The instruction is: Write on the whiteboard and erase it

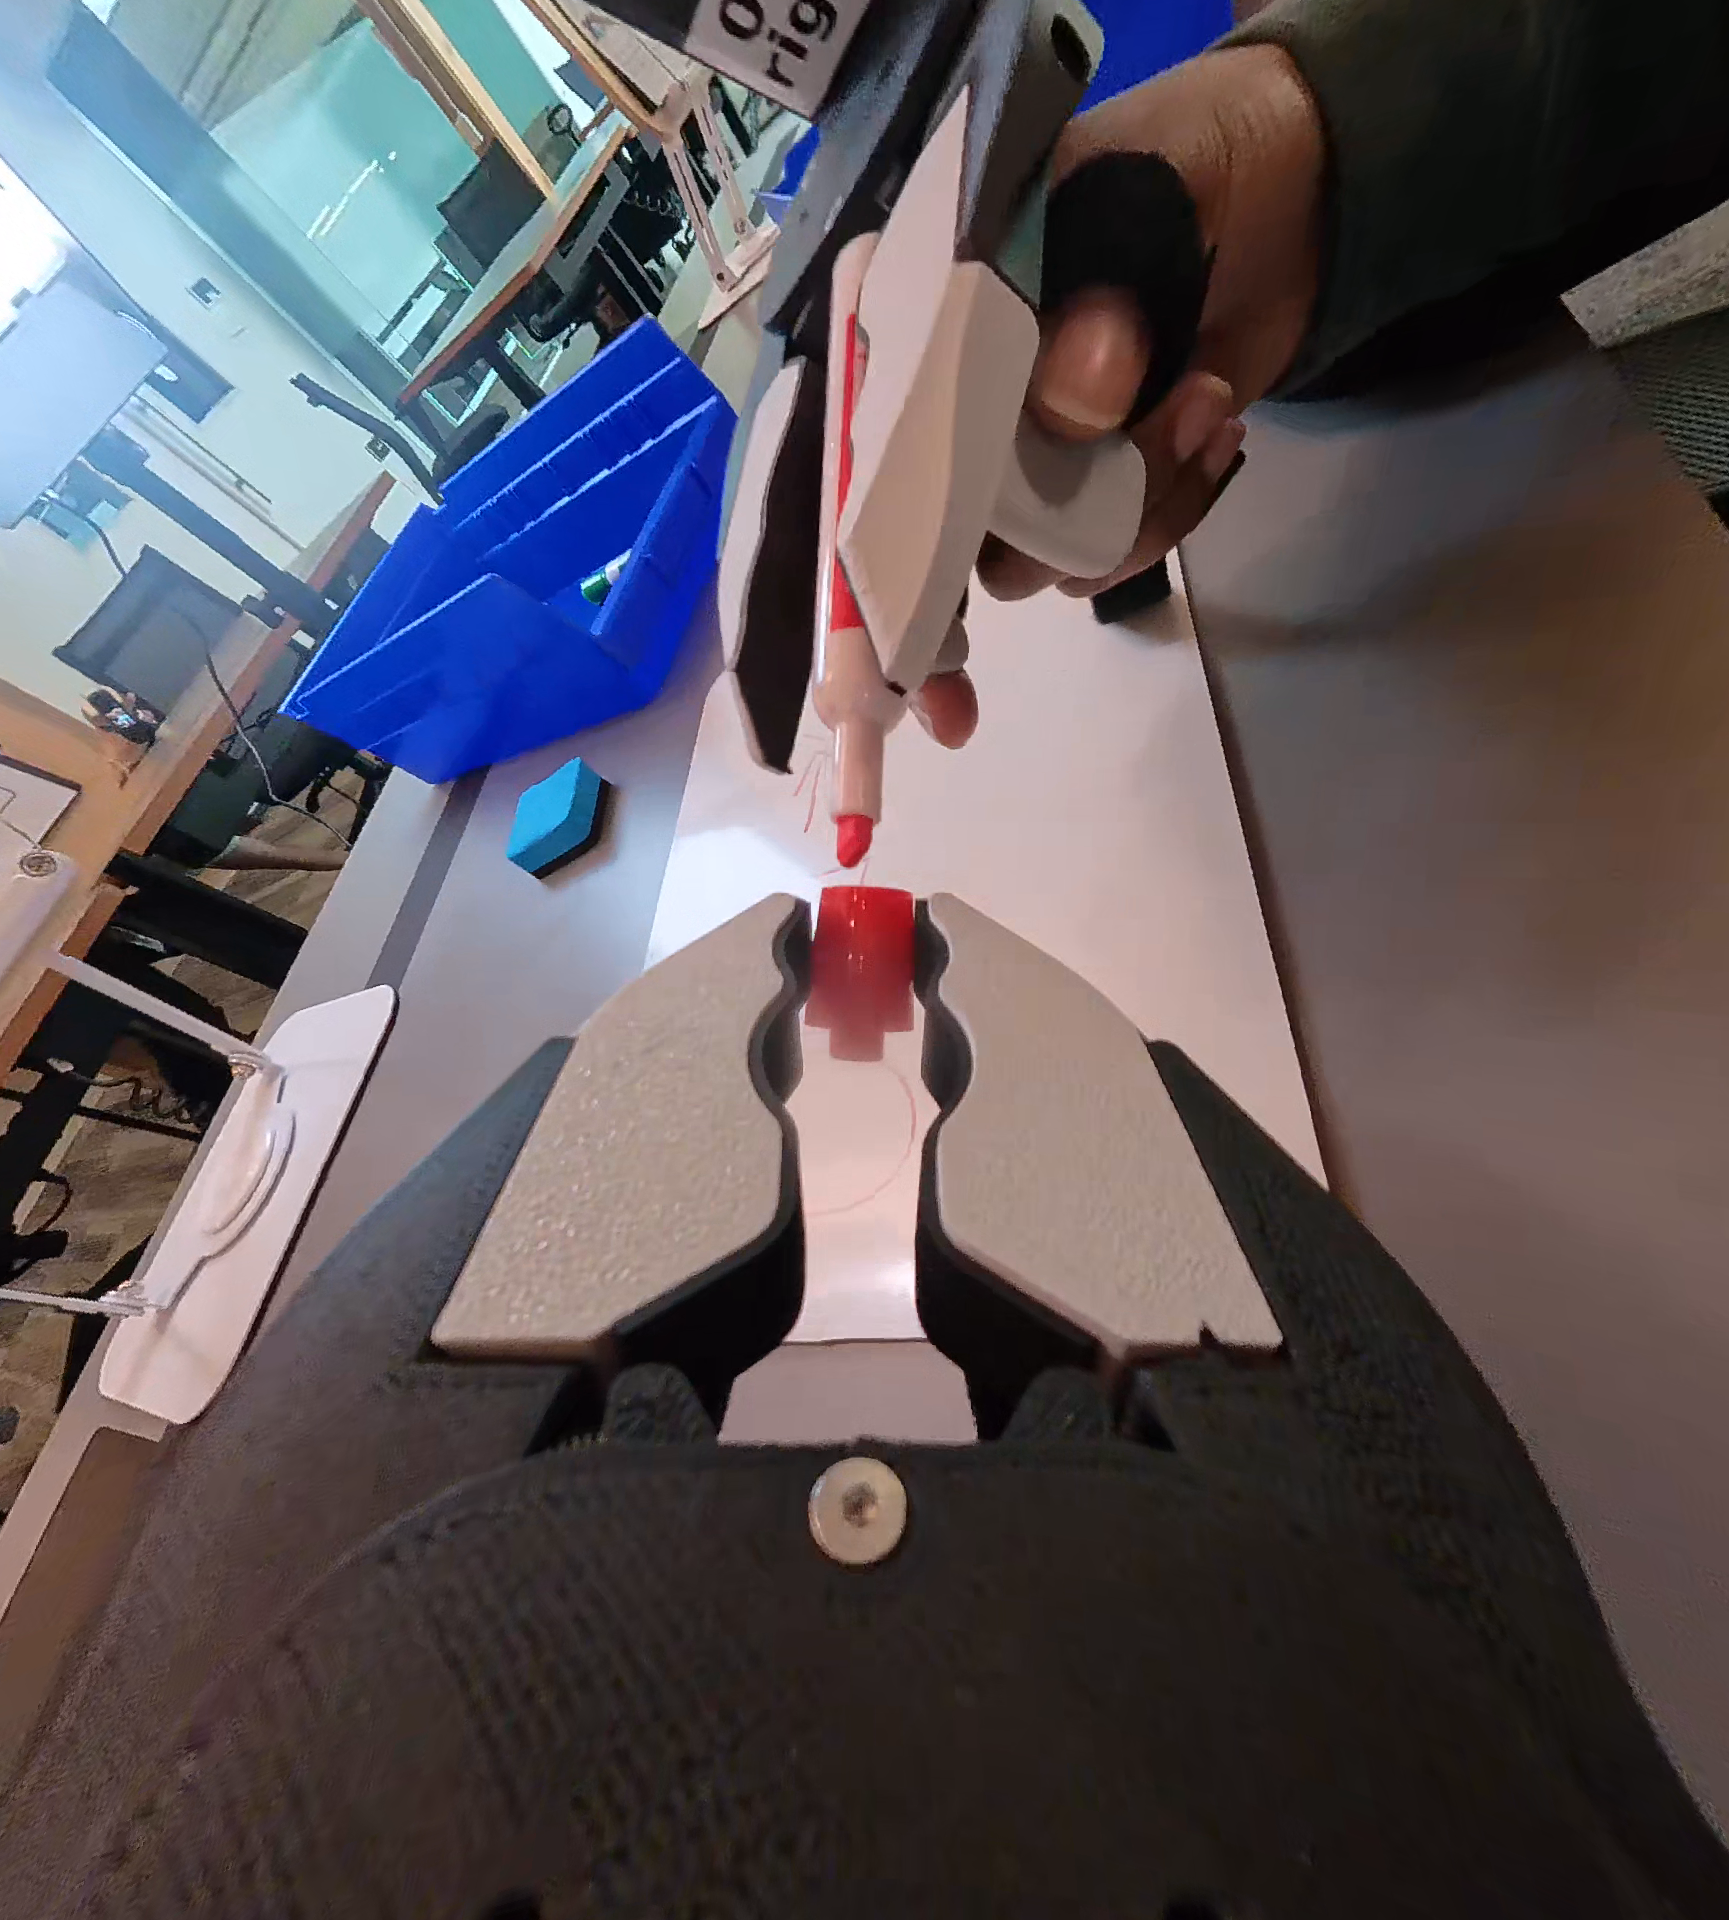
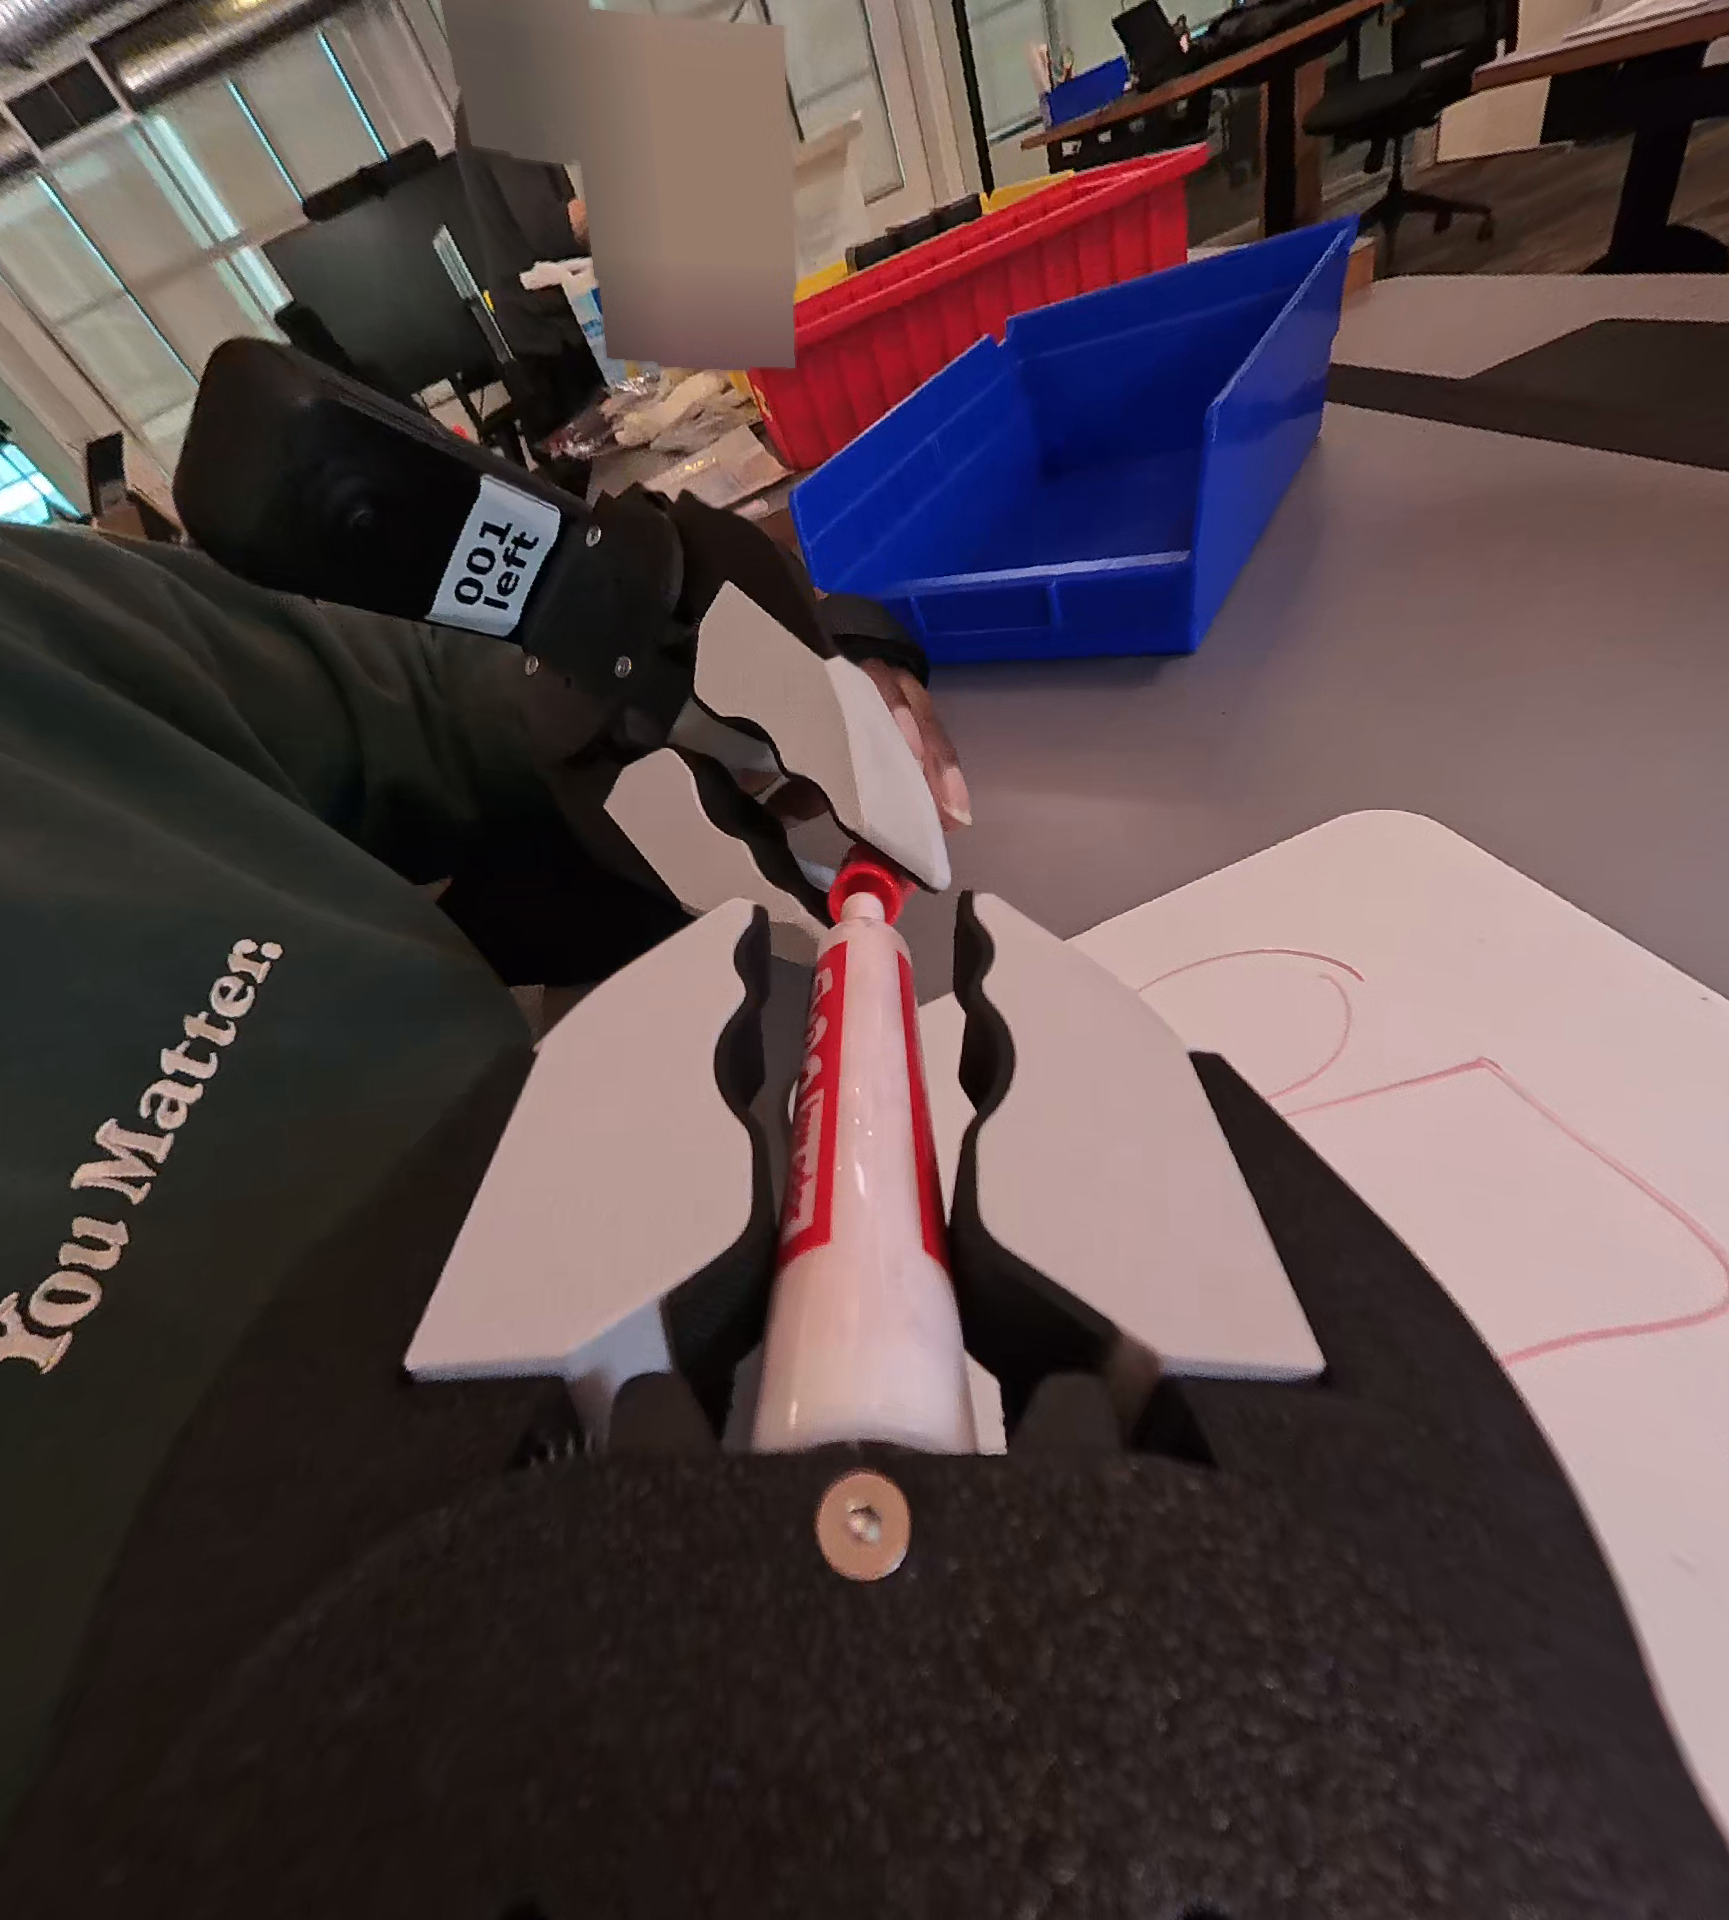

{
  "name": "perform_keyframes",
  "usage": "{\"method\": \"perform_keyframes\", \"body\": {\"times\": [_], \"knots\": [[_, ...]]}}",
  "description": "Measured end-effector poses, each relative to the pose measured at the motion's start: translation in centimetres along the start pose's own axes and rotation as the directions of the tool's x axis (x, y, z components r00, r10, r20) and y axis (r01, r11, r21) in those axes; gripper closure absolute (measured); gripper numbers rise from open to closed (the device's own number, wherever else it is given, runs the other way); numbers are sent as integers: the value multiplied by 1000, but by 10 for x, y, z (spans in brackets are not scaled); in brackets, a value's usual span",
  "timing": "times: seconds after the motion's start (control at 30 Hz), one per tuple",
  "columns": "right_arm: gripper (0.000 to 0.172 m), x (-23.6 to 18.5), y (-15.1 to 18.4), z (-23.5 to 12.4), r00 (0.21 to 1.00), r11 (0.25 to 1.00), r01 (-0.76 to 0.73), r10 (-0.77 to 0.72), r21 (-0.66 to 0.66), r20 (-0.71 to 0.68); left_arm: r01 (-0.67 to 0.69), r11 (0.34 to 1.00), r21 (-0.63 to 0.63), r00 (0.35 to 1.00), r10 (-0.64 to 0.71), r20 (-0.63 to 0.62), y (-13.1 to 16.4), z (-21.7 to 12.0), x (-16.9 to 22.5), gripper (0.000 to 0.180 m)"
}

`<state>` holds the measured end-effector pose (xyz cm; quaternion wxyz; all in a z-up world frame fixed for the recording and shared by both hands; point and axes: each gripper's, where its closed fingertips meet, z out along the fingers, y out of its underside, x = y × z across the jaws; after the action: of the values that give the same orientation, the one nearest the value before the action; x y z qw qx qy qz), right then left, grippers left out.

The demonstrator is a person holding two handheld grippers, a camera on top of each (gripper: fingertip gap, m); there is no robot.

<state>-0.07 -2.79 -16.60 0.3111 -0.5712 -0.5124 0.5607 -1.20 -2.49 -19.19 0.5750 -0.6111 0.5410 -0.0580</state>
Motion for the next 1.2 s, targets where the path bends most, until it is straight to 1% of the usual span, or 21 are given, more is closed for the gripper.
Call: {"method": "perform_keyframes", "body": {"times": [0.07, 0.13, 0.23, 0.3, 0.37, 0.47, 0.5, 0.57, 0.6, 0.63, 0.67, 0.7, 0.73, 0.77, 0.8, 0.83, 0.87, 0.93, 1.03, 1.1, 1.2], "knots": [[137, -1, 5, 6, 1000, 1000, -2, 2, -27, -2, -6, 1000, -9, 1000, 6, 0, 1, 2, 1, 162], [136, 4, 14, 14, 999, 998, 4, -6, -59, -39, -14, 1000, -28, 1000, 14, -5, 3, 3, 4, 162], [137, 7, 20, 24, 996, 998, -4, -1, -65, -87, -47, 995, -87, 999, 47, 1, 11, 5, 7, 162], [137, 10, 21, 27, 994, 997, -62, 59, -37, -96, -54, 993, -102, 998, 56, 14, 14, 5, 4, 162], [136, 11, 20, 28, 986, 988, -153, 153, 9, -62, -89, 990, -111, 995, 93, 34, 13, 4, 2, 163], [137, 12, 12, 31, 977, 975, -199, 206, 97, -59, -147, 979, -142, 984, 159, 76, 12, 1, -2, 163], [137, 12, 8, 31, 978, 974, -186, 197, 128, -75, -171, 972, -159, 979, 186, 81, 13, 1, -1, 164], [137, 12, 0, 32, 978, 973, -160, 179, 168, -110, -192, 966, -170, 978, 202, 42, 17, 7, 9, 164], [138, 10, -6, 35, 980, 976, -137, 159, 171, -118, -199, 969, -148, 980, 198, -28, 17, 13, 25, 163], [138, 4, -9, 42, 987, 988, -99, 113, 120, -113, -213, 971, -109, 974, 202, -104, 12, 19, 45, 163], [137, -5, -12, 51, 993, 996, -56, 63, 70, -97, -262, 962, -74, 957, 250, -148, 2, 22, 59, 168], [135, -17, -20, 56, 997, 997, -39, 44, 70, -61, -304, 952, -42, 950, 300, -91, -11, 23, 54, 173], [135, -14, -28, 53, 995, 998, 14, -8, 62, -102, -289, 957, -29, 955, 285, -86, -18, 23, 46, 179], [137, -7, -37, 44, 982, 994, 86, -72, 71, -172, -190, 982, -16, 977, 188, -105, -24, 23, 42, 180], [137, -6, -43, 37, 981, 993, 84, -67, 86, -179, -187, 982, -19, 978, 185, -100, -26, 21, 36, 180], [137, -5, -46, 32, 986, 993, 51, -34, 106, -161, -213, 977, 1, 974, 212, -77, -28, 19, 33, 180], [136, -3, -46, 28, 988, 992, 35, -16, 120, -152, -211, 978, 6, 975, 210, -73, -27, 18, 32, 180], [137, 3, -47, 22, 986, 987, 40, -14, 153, -167, -170, 985, -28, 982, 167, -92, -16, 21, 31, 180], [136, 7, -50, 17, 991, 971, -19, 49, 238, -122, -92, 995, -32, 990, 88, -107, -5, 24, 26, 180], [136, 12, -51, 10, 988, 958, -12, 56, 288, -144, -63, 997, -37, 993, 59, -99, -1, 22, 23, 180], [136, 22, -50, -1, 978, 940, 38, 35, 339, -205, -48, 997, -55, 997, 44, -67, 12, 16, 16, 180]]}}
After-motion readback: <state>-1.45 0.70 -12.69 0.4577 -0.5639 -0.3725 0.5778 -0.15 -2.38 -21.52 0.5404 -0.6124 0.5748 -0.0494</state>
